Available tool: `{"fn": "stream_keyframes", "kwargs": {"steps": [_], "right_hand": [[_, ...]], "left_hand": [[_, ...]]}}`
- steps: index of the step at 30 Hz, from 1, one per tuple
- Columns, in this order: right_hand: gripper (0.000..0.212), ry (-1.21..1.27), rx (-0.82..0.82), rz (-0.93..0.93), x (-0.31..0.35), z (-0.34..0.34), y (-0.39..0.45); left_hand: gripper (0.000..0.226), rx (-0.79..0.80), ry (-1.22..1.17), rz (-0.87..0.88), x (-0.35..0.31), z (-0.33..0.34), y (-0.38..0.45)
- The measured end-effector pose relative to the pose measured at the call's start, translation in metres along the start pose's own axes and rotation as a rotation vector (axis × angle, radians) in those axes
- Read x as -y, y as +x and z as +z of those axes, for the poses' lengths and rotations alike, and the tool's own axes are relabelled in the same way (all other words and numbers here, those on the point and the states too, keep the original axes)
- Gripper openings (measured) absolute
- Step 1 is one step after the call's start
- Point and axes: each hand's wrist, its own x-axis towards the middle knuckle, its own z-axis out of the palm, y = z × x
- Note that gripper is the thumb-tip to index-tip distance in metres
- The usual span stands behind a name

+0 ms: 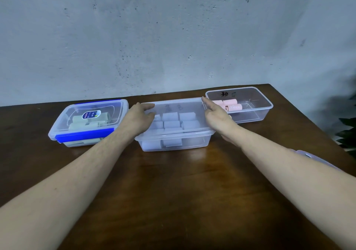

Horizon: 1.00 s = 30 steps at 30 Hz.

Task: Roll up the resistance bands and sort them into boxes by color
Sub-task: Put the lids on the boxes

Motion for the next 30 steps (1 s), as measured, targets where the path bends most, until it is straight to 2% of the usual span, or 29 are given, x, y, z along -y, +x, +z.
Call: {"fn": "stream_keyframes", "kwargs": {"steps": [4,9,20,30], "right_hand": [[0.06,0.032,-0.031,0.008,0.003,0.001,-0.003],[0.066,0.051,-0.02,0.013,0.013,0.003,-0.004],[0.061,-0.031,0.064,0.015,0.006,-0.011,0.0],[0.056,-0.17,0.08,-0.017,0.0,-0.005,0.0]], "left_hand": [[0.039,-0.007,-0.065,-0.005,0.002,0.0,-0.002],[0.035,-0.016,-0.274,-0.044,0.004,-0.007,-0.005],[0.029,0.0,-0.347,-0.031,0.01,-0.024,-0.018],[0.031,0.005,-0.178,-0.024,0.015,-0.017,-0.017]]}}
